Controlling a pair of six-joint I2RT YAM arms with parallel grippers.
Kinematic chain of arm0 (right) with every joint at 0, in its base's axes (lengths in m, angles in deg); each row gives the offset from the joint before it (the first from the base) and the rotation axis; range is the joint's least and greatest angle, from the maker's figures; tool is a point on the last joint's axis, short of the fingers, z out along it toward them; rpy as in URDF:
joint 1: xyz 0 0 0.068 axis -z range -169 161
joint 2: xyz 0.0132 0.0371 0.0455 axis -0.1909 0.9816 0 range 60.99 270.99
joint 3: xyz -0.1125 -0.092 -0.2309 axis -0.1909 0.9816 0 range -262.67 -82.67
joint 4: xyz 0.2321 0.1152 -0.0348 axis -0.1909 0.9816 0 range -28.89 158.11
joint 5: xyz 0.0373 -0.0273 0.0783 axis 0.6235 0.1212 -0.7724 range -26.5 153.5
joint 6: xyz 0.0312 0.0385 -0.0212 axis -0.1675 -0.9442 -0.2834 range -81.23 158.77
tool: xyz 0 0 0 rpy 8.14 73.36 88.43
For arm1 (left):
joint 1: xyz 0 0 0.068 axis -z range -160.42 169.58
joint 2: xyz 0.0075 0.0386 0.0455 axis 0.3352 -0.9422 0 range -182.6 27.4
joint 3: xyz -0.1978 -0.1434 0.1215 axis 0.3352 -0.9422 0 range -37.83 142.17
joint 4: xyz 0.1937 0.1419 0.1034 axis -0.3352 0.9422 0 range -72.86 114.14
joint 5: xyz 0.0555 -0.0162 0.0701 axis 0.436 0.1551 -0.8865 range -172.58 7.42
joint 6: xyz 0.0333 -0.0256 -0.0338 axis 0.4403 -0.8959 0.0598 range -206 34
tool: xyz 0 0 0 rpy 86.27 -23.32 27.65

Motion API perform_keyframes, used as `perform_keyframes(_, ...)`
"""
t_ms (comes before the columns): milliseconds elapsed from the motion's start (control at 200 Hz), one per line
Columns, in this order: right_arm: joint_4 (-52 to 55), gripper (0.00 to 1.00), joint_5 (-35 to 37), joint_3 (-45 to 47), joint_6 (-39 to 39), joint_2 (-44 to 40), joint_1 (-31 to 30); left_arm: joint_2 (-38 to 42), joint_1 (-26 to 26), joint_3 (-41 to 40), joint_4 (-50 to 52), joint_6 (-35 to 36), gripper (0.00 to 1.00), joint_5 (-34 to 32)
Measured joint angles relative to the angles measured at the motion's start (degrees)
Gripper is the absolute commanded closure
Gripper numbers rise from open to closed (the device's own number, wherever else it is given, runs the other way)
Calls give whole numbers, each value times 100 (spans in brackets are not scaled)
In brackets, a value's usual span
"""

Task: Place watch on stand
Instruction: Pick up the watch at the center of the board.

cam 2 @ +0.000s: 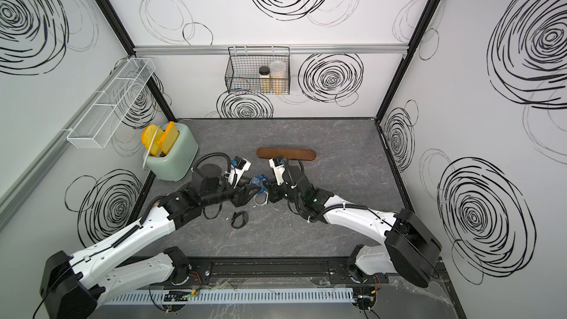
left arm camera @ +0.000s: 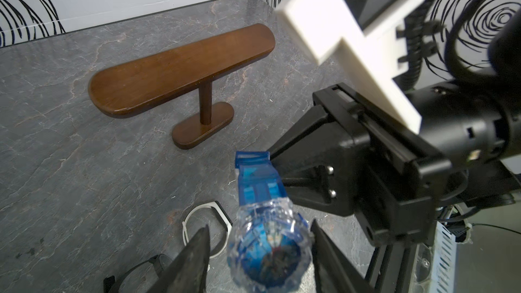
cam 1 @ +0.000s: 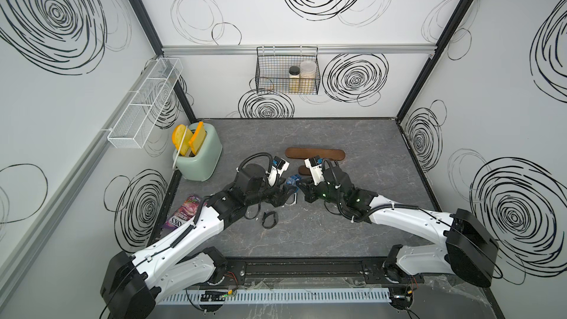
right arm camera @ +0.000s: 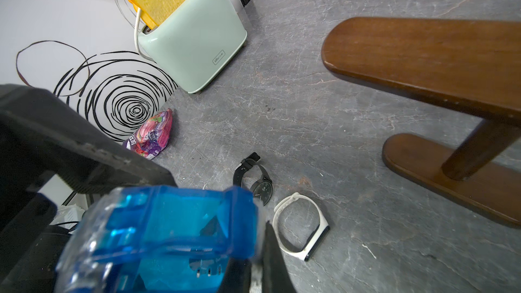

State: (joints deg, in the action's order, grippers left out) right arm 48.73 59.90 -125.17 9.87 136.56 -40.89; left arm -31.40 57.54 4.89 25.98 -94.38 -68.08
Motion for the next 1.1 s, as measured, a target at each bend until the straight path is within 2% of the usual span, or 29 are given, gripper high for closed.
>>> perform_keyframes(425, -4, 100, 94, -59, 2, 46, -37, -39, 42, 0, -129, -61, 67, -44)
perform_keyframes(460, -4, 92, 103, -59, 2, 46, -37, -42, 42, 0, -129, -63, 69, -35)
perform_keyframes(525, 0, 68, 129, -59, 0, 46, -37, -50, 42, 0, -133, -68, 69, -28)
perform_keyframes(605, 37, 45, 232, -66, 44, 42, -35, -74, 39, 4, -131, -68, 70, -59)
perform_keyframes(665, 101, 34, 321, -66, 68, 13, 11, -105, 33, 20, -118, -66, 70, -131)
perform_keyframes(750, 205, 25, 402, -17, 127, -157, 125, -170, 2, 109, -59, -66, 70, -308)
perform_keyframes(855, 262, 23, 391, 173, 188, -634, 562, -280, -96, 297, 46, -61, 71, -623)
perform_keyframes(906, 282, 25, 330, 258, 223, -872, 852, -352, -149, 393, 66, -57, 71, -815)
perform_keyframes(1101, 407, 33, -105, 385, 439, -1513, 2485, -800, -332, 765, 107, -11, 72, -1703)
